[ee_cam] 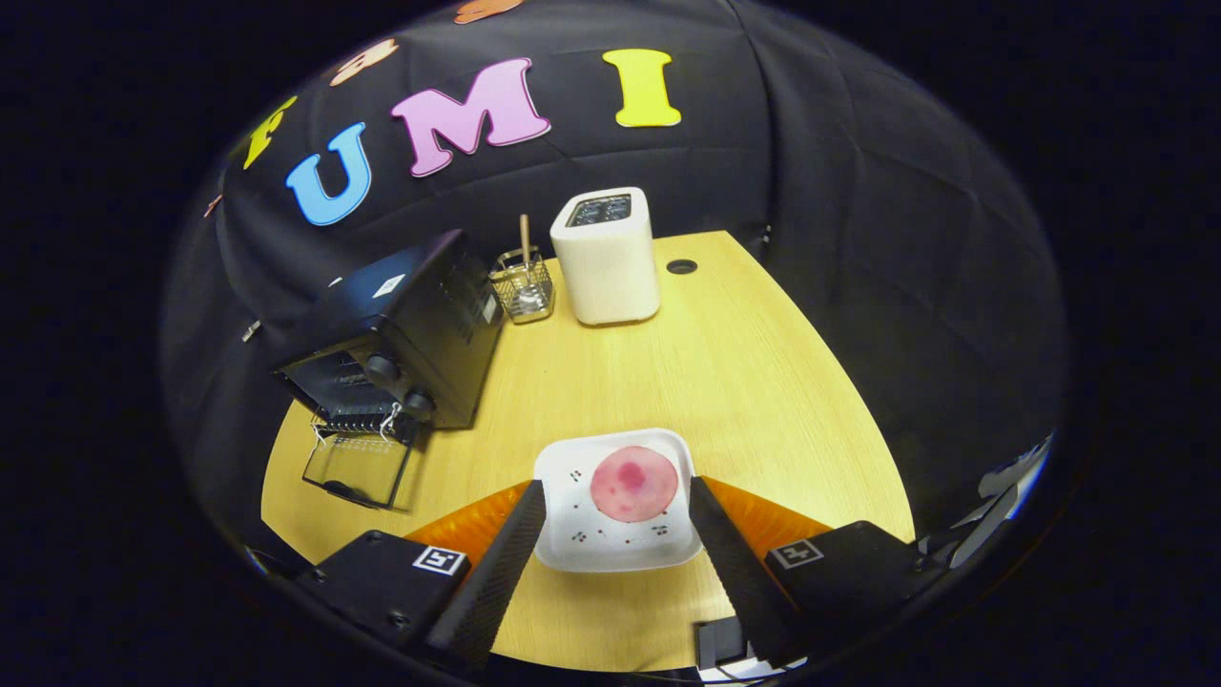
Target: Open the toaster oven, put the food inside, and close the toaster oven door.
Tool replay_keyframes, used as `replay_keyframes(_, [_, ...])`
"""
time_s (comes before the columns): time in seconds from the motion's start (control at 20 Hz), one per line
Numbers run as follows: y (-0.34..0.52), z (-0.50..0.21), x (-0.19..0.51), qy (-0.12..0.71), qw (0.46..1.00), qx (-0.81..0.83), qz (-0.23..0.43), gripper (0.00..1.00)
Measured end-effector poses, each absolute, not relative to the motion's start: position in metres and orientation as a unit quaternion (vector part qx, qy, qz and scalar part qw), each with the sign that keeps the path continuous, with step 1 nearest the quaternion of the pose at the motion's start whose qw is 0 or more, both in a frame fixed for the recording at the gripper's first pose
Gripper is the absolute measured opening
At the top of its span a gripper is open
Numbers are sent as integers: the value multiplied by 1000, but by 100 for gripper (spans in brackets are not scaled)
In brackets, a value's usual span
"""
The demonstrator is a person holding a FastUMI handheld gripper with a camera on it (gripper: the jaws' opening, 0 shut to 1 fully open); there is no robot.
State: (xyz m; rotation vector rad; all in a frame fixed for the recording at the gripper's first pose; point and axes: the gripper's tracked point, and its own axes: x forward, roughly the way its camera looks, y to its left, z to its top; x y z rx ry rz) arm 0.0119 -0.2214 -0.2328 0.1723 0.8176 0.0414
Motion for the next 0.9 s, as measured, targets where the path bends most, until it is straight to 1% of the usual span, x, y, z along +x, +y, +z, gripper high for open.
replay_keyframes(0.35, [-257,-303,13,460,886,40,47,99])
replay_keyframes(0.65, [-257,-341,19,491,869,-3,66,99])
replay_keyframes(0.75, [-255,-347,18,500,863,-8,72,94])
replay_keyframes(0.8, [-255,-351,17,505,860,-11,72,87])
replay_keyframes(0.85, [-257,-352,15,510,857,-16,71,83])
replay_keyframes(0.9, [-257,-351,18,505,860,-18,74,76])
